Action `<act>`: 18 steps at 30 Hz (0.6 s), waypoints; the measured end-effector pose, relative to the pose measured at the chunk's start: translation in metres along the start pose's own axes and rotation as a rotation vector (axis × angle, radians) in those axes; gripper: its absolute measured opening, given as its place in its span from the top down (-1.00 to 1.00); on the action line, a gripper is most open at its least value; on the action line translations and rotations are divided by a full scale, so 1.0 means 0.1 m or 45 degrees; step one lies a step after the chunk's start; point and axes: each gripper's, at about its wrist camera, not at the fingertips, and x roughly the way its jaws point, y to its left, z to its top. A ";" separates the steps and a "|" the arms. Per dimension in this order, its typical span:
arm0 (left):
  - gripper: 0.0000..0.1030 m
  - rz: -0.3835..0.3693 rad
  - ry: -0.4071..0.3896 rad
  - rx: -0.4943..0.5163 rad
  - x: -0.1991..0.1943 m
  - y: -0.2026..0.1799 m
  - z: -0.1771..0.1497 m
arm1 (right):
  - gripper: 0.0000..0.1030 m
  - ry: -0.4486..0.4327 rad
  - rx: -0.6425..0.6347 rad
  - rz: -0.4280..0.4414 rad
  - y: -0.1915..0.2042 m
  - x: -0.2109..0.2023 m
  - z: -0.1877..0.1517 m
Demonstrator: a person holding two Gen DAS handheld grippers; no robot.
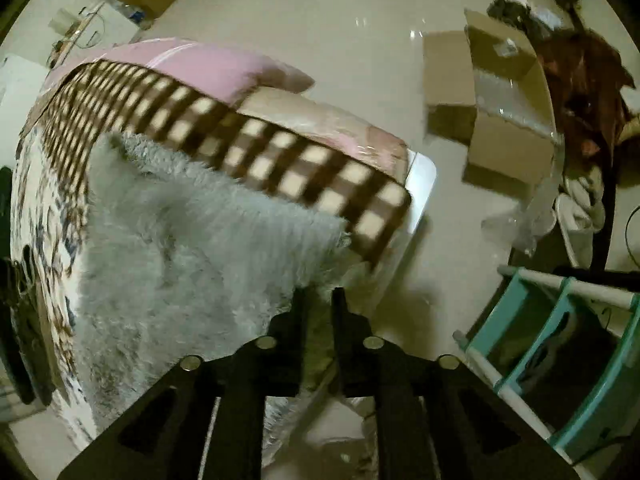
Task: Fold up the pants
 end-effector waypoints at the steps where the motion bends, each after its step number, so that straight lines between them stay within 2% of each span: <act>1: -0.37 -0.002 0.006 0.009 0.01 -0.04 -0.01 | 0.08 0.001 0.005 0.057 -0.01 -0.01 0.00; 2: -0.37 -0.002 0.008 0.014 0.01 -0.07 -0.02 | -0.13 0.003 0.012 0.117 -0.01 -0.01 -0.01; 3: -0.37 0.000 0.013 0.024 0.01 -0.08 -0.03 | -0.17 0.011 0.013 0.149 0.01 0.01 -0.03; 7: -0.37 0.016 0.033 0.024 0.01 -0.07 -0.06 | -0.15 0.100 0.043 0.175 0.12 0.28 -0.17; 9: -0.37 0.020 0.030 0.013 -0.01 -0.02 -0.06 | 0.88 0.063 0.046 0.117 0.18 0.34 -0.22; 11: -0.37 0.023 0.020 0.003 -0.04 0.05 -0.07 | 0.89 -0.017 0.010 -0.028 0.23 0.30 -0.26; 12: -0.37 0.026 0.015 -0.008 -0.06 0.11 -0.07 | 0.89 -0.015 -0.012 -0.100 0.22 0.31 -0.26; 13: -0.37 0.019 0.013 -0.021 -0.06 0.17 -0.07 | 0.89 0.034 -0.016 -0.145 0.20 0.36 -0.25; 14: -0.37 0.018 0.017 -0.044 -0.06 0.26 -0.06 | 0.87 0.074 -0.037 -0.165 0.22 0.38 -0.26; 15: -0.37 0.024 0.023 -0.060 -0.06 0.33 -0.04 | 0.76 0.092 -0.085 -0.190 0.30 0.35 -0.28; 16: -0.37 0.030 0.024 -0.081 -0.07 0.42 -0.02 | 0.64 0.073 -0.201 -0.255 0.52 0.23 -0.34; 18: -0.37 0.052 -0.001 -0.107 -0.11 0.59 0.03 | -0.07 0.007 -0.358 -0.330 0.91 -0.01 -0.48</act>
